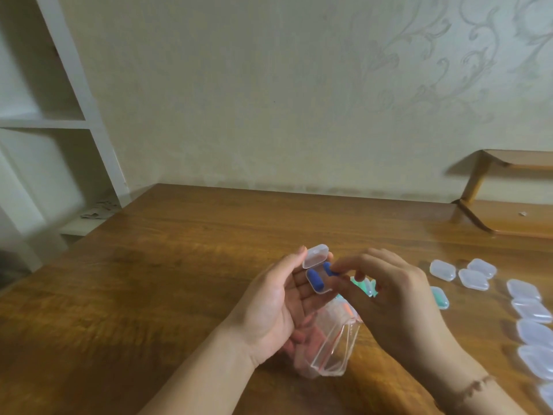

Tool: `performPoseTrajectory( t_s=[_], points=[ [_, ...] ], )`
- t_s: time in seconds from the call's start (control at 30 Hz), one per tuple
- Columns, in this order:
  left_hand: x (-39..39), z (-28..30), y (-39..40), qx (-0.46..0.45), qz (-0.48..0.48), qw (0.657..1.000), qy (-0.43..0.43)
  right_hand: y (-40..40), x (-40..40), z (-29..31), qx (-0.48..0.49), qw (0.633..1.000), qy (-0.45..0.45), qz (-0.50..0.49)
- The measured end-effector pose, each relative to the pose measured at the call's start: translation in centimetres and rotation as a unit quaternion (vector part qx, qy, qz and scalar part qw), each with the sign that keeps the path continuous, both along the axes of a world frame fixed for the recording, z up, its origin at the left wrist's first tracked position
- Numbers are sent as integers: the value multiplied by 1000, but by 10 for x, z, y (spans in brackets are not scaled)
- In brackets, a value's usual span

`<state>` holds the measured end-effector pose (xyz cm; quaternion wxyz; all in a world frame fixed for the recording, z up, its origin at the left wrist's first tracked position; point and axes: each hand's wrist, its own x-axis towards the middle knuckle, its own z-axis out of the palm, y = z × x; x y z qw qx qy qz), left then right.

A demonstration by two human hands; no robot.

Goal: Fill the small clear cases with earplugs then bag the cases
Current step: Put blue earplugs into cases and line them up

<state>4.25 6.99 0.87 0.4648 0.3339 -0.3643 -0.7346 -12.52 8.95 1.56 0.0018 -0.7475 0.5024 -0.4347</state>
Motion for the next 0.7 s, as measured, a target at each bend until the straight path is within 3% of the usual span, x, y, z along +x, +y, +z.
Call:
performPoseTrajectory(
  t_s=[0.27,0.4,0.53,0.7],
  points=[
    [0,1,1,-4,-21,999,25,-5,-2,-3,8,1000,8,19],
    [2,3,2,-28,-14,999,-11,-3,-5,2,42,994,-105,-3],
    [2,6,3,-129,-9,981,-143,-4,-4,4,102,987,-121,-17],
    [1,2,6,-288,-31,932,-217,-5,-7,3,165,982,-86,15]
  ],
)
